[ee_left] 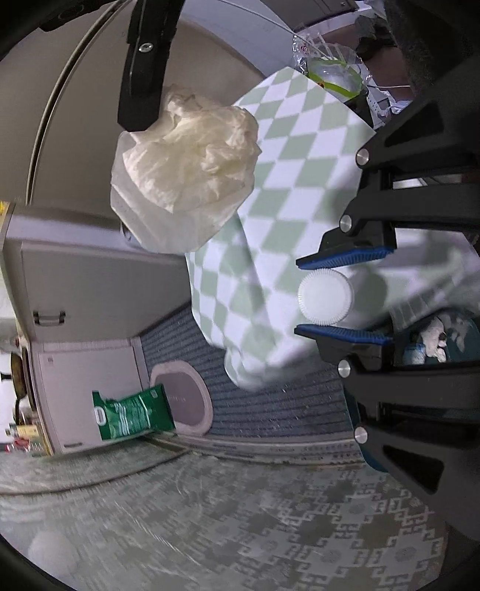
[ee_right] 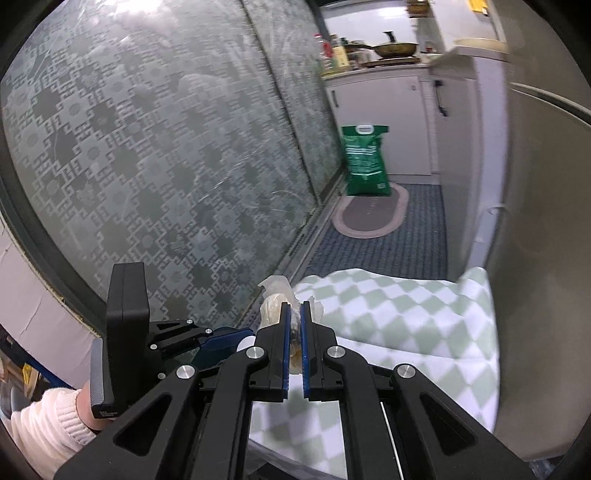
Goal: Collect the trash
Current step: 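Drop the cap into the bin with the left gripper while the right gripper carries the bag toward it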
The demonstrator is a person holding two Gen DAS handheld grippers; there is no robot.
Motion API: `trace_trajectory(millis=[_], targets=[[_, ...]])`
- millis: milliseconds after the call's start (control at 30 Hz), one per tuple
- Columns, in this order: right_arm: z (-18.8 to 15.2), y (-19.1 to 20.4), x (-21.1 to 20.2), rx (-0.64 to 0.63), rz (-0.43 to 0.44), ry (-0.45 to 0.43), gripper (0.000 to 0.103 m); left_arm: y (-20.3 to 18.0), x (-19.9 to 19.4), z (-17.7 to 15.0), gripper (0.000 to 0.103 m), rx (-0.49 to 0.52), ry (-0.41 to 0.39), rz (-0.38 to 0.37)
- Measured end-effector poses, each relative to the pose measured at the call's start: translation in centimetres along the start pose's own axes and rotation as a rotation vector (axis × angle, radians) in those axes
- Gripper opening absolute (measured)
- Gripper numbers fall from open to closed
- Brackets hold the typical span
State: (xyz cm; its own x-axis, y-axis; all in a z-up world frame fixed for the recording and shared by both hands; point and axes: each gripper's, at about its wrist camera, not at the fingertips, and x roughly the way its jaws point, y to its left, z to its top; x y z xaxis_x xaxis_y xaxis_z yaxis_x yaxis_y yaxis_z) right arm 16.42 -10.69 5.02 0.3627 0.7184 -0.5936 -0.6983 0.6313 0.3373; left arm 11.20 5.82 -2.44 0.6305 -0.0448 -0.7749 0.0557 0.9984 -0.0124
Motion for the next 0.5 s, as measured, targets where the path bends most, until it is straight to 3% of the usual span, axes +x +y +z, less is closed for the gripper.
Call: trace_trajectory(millis=[500], targets=[[1.3, 5.9, 5.4, -0.065, 0.067, 0.058, 0.005, 7.5, -0.3, -4.0, 0.032, -0.066, 0.096, 0.095]])
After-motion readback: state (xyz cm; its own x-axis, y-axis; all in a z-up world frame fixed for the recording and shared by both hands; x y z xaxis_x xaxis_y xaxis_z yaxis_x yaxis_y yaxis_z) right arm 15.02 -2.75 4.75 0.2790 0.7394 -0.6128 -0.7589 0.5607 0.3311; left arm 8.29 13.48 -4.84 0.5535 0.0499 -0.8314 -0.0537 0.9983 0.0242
